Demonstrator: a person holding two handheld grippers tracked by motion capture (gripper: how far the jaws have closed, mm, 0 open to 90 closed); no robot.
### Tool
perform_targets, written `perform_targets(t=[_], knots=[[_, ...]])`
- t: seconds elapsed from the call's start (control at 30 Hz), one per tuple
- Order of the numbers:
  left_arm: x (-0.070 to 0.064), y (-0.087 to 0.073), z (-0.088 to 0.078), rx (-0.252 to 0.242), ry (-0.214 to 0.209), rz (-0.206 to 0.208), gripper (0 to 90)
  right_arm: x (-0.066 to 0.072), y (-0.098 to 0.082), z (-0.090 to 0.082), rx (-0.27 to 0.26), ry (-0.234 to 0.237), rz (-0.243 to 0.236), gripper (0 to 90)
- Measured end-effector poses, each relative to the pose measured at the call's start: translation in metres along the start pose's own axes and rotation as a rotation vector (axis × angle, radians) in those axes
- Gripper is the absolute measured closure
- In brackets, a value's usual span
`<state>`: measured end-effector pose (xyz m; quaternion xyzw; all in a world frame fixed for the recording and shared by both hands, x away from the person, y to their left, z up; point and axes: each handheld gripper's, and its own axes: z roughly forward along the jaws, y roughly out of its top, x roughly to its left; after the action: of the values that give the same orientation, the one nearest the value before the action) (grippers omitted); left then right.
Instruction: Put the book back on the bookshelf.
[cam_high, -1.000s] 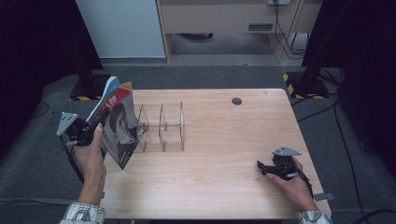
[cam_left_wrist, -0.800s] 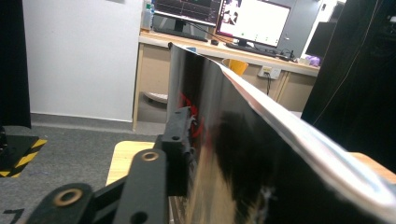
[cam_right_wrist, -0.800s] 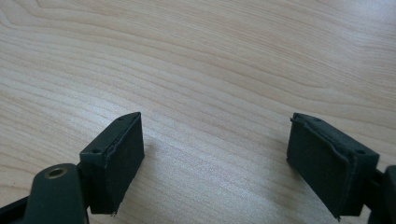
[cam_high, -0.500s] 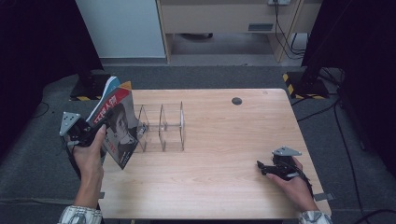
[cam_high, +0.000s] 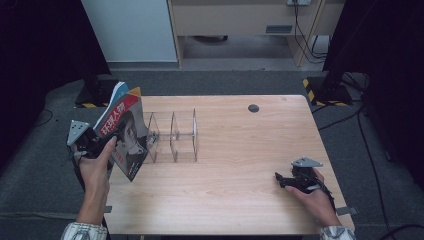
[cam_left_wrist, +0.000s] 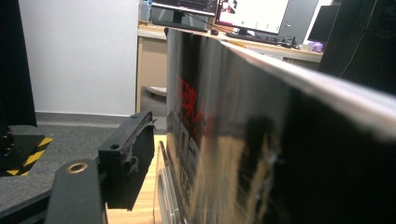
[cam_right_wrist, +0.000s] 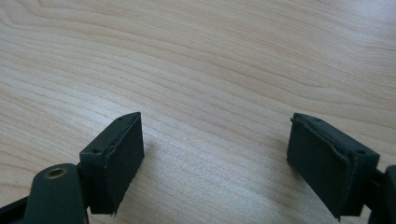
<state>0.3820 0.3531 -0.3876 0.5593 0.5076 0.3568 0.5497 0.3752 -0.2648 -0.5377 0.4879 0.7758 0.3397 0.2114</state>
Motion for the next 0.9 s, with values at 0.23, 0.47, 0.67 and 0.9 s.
perform_targets(t=[0.23, 0.47, 0.67, 0.9], knots=[[-0.0008, -0.0019, -0.0017, 0.005, -0.007, 0.018, 20.9, 0.0001, 0.0, 0.0, 0.0, 0.001, 0.0, 19.1], [-0.0008, -0.0025, -0.002, 0.009, -0.017, 0.028, 14.3, 0.0003, -0.0001, -0.0001, 0.0, 0.0, 0.002, 19.0], [-0.0029, -0.0038, -0.0039, 0.021, -0.035, 0.046, 9.0, 0.0006, -0.0002, 0.0001, -0.003, -0.002, 0.004, 19.0], [-0.0018, -0.0064, -0.0082, 0.019, -0.028, 0.056, 7.7, 0.001, -0.0002, 0.0, -0.002, -0.001, 0.005, 18.8]])
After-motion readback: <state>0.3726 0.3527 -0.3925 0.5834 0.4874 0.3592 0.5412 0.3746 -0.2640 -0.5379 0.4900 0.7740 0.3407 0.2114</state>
